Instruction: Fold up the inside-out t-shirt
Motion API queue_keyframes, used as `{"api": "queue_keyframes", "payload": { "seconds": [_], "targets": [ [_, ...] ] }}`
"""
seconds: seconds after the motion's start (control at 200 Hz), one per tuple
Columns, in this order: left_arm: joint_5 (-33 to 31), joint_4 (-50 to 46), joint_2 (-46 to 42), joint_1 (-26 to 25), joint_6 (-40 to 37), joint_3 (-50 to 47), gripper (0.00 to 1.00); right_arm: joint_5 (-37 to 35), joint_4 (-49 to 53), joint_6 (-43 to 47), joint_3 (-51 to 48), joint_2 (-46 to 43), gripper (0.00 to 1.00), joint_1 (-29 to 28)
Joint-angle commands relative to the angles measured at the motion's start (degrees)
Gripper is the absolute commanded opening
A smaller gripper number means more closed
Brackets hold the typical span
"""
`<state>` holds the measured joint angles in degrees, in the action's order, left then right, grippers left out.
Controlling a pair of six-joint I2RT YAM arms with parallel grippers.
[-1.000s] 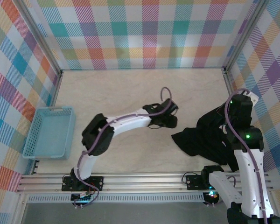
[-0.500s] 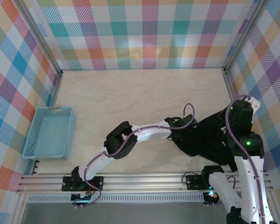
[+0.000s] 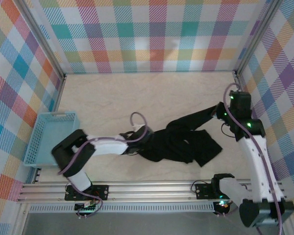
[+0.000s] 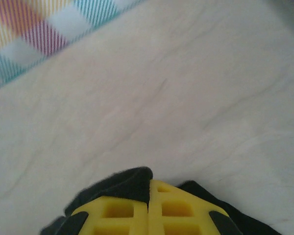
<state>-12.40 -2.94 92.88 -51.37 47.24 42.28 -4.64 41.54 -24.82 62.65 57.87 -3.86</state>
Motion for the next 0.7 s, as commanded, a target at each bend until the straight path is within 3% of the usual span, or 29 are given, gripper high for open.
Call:
{"api": "queue_keyframes", "payload": {
  "seconds": [0.0, 0.13, 0.245, 0.485, 0.695],
  "targets": [
    [-8.78, -11.23, -8.35, 1.61, 8.03, -11.25, 0.31, 4.47, -1.26, -0.09, -0.07, 2.34, 0.00, -1.88],
    [-12.47, -20.33, -22.44, 2.42, 13.64, -17.28, 0.31, -11.88, 5.42, -1.26, 1.68, 2.19, 0.00, -1.76],
    [-11.85, -21.01, -27.39, 2.57, 14.28, -19.66, 0.34, -22.31, 9.03, -2.22, 1.92, -0.69, 0.00, -0.89],
    [-8.34, -22.40, -21.86, 2.13, 10.58, -13.95, 0.34, -26.14, 10.95, -3.37, -1.10, -5.57, 0.00, -0.05],
    [-5.54, -30.35, -17.15, 0.77, 3.28, 5.44, 0.37, -23.86, 10.45, -3.56, -5.02, -5.68, 0.00, -0.11]
  ]
}}
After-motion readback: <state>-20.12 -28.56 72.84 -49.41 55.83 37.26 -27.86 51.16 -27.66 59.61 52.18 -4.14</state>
